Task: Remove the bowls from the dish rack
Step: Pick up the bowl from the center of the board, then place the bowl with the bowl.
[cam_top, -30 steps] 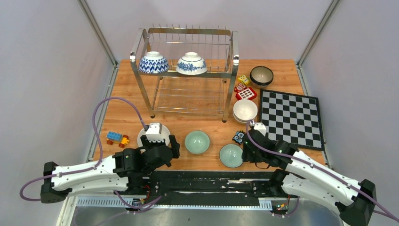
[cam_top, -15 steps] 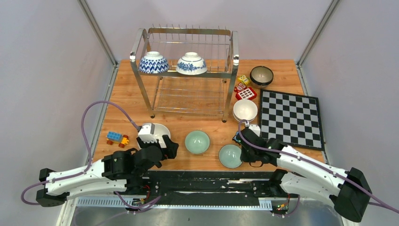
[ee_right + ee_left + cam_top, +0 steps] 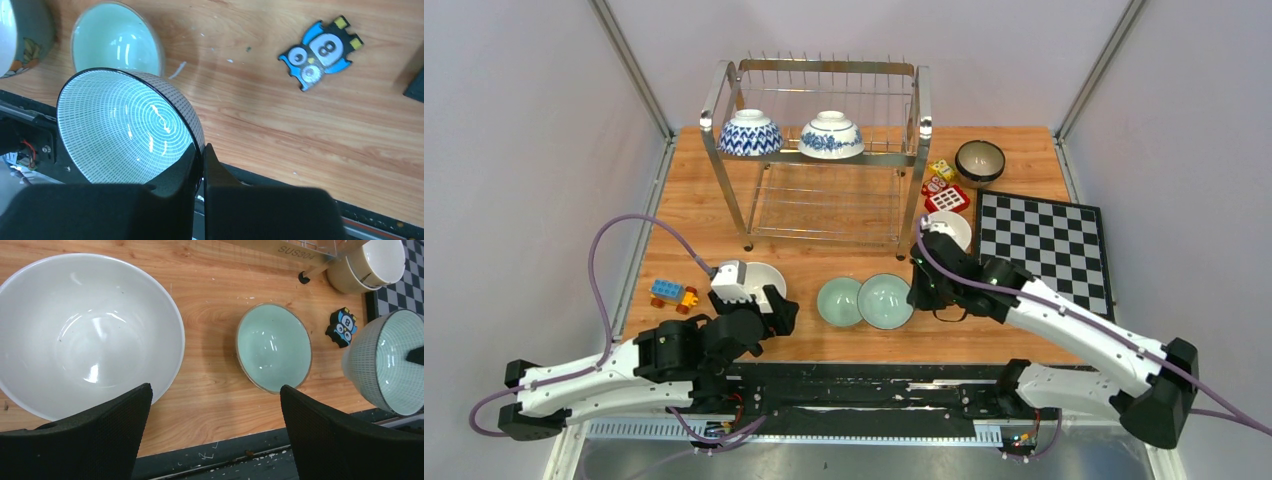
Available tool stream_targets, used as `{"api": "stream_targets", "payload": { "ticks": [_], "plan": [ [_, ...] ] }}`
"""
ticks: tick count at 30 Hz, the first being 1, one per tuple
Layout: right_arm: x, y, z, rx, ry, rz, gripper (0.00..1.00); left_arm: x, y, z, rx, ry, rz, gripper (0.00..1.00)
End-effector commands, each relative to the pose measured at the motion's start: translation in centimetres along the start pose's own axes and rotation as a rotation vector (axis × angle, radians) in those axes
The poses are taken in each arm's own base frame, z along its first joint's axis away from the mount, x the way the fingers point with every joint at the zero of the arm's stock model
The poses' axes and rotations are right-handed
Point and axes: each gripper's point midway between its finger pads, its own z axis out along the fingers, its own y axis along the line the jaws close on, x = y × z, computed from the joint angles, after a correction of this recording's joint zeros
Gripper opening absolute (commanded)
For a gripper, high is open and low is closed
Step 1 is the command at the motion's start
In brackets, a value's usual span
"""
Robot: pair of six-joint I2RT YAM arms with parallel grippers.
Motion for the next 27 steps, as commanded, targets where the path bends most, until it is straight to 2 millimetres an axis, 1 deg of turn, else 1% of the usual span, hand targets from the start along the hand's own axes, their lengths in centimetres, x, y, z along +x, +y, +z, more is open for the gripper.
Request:
{"api": "stream_targets", "payload": {
  "ticks": [1, 6, 11, 14, 16, 21, 27],
  "plan": [
    [-1.3, 3.0, 0.4, -0.067, 0.012, -0.058, 0.03, -1.9, -0.3, -0.6, -0.001, -0.048, -0.038, 0.99],
    [-2.5, 5.7, 1.9, -0.111, 0.022, -0.075, 0.03, -1.6, 0.0, -0.7, -0.007, -0.035, -0.049, 0.99],
    [-3.3, 7.5, 3.5, -0.119, 0.045, -0.097, 0.03, -1.3, 0.4, -0.9, -0.005, -0.023, -0.068, 0.99],
    [-3.4, 7.9, 4.7, -0.109, 0.056, -0.106, 0.03, -1.3, 0.6, -1.0, -0.001, -0.025, -0.079, 0.99],
    [-3.3, 7.8, 5.6, -0.087, 0.068, -0.119, 0.03, -1.3, 0.7, -1.1, 0.001, -0.027, -0.089, 0.99],
    [-2.6, 7.7, 7.4, -0.057, 0.11, -0.133, 0.03, -1.7, 0.9, -1.3, 0.007, -0.041, -0.107, 0.99],
    [-2.2, 8.3, 8.7, -0.062, 0.141, -0.134, 0.03, -1.8, 0.8, -1.4, 0.014, -0.041, -0.116, 0.99]
  ]
}}
